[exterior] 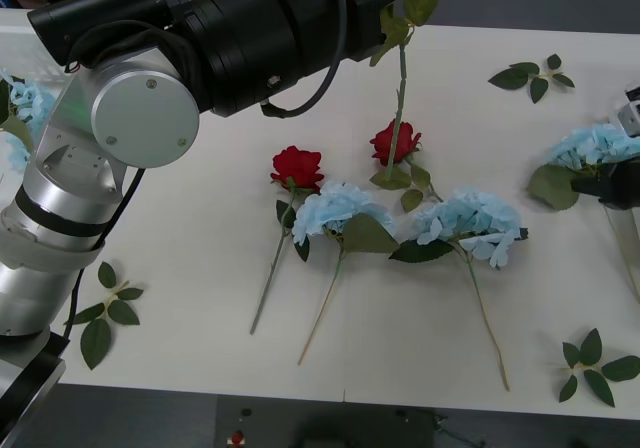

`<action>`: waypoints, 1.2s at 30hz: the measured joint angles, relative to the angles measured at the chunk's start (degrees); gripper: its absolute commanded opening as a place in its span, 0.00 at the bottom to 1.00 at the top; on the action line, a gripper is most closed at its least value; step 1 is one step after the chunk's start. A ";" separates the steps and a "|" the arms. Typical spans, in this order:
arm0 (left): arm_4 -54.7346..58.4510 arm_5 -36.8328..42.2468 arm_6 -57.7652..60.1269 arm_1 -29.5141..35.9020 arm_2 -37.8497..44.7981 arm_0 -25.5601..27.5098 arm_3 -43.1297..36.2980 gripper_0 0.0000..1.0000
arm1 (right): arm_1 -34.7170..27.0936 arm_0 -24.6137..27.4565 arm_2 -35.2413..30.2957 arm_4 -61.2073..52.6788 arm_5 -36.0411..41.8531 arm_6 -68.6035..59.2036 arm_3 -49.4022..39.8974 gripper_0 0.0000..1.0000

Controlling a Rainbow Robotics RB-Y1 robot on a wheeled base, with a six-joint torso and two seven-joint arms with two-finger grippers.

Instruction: Put the red flowers into the right box and the blue flowers into the left box

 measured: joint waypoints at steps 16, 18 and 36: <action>-0.02 0.00 0.00 0.00 0.00 0.00 0.15 0.00 | -1.10 17.82 -25.55 -39.65 0.25 27.43 -20.84 0.85; -0.02 0.00 0.00 0.00 0.00 0.00 0.16 0.00 | -1.10 16.99 -24.86 -44.76 2.40 35.02 -19.41 0.85; 6.19 -1.68 5.56 0.21 -0.19 -0.82 4.81 0.00 | 25.12 8.50 -25.74 -43.22 19.18 57.77 -12.13 0.87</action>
